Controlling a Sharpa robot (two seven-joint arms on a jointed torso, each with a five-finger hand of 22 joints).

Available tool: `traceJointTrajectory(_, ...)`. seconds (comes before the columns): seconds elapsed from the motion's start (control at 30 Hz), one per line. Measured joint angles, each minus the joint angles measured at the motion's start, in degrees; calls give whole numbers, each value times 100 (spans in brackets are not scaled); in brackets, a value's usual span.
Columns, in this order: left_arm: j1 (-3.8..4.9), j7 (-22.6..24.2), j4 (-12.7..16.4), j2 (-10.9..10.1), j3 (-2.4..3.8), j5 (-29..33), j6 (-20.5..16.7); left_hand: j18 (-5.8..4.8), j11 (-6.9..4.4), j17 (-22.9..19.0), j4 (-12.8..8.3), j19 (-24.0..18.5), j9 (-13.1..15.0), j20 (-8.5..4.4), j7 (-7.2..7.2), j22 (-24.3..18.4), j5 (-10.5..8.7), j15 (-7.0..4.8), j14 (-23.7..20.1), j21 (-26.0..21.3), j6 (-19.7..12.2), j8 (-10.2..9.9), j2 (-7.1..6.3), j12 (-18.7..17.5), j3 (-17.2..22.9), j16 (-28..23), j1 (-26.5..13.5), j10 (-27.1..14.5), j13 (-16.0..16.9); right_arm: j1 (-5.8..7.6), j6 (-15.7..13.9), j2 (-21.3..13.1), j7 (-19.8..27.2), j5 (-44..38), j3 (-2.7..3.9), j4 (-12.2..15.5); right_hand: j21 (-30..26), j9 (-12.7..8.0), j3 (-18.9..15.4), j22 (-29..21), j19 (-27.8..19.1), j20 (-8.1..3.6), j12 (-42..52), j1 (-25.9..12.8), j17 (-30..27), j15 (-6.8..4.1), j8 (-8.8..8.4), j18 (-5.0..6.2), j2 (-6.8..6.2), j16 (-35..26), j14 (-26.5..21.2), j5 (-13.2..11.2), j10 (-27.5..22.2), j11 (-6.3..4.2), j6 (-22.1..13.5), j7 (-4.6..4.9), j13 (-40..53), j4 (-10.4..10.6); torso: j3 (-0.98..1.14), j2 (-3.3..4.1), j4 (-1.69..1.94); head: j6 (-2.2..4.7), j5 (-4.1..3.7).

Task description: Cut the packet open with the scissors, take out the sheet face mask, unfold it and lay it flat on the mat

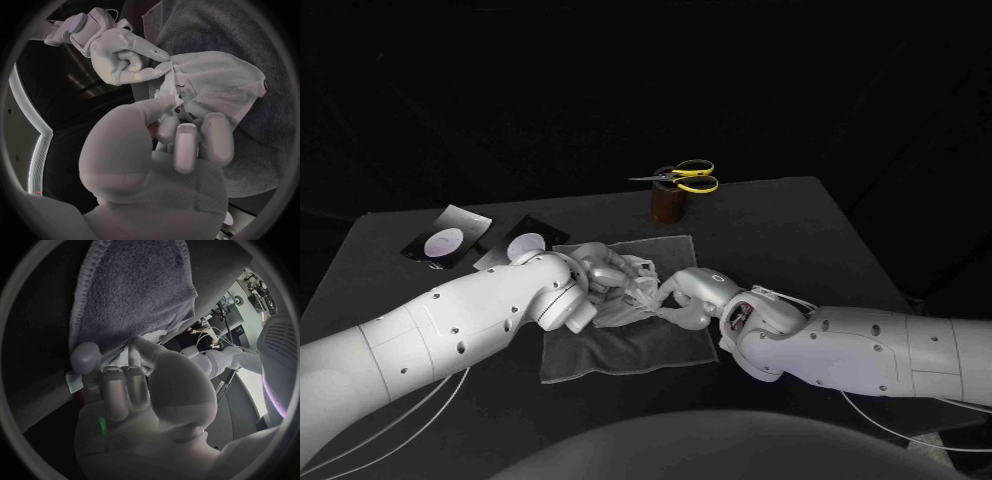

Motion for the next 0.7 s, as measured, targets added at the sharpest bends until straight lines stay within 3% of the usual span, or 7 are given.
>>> traceJointTrajectory(0.23,0,19,11,-49,0,83,1,0,0,0,52,0,55,0,-7,0,-1,0,0,-4,-48,45,-49,0,139,0,-75,0,6,1,6,0,-2,0,1,0,0,0,0,-3,0,0,0,0,4,0,0,0,0,-1,0,0,0,0,5,-5,-3,0,1,-1,1,0,5)
traceJointTrajectory(0.7,-3,68,-24,-87,9,213,-9,0,0,0,19,0,86,0,-18,3,-5,1,-1,-23,-100,84,57,-1,172,-1,-271,0,-29,2,16,1,-3,1,3,-2,0,4,0,-1,0,0,-1,0,4,0,0,0,0,-5,0,-7,21,-22,-8,8,-2,0,0,-1,1,0,11)
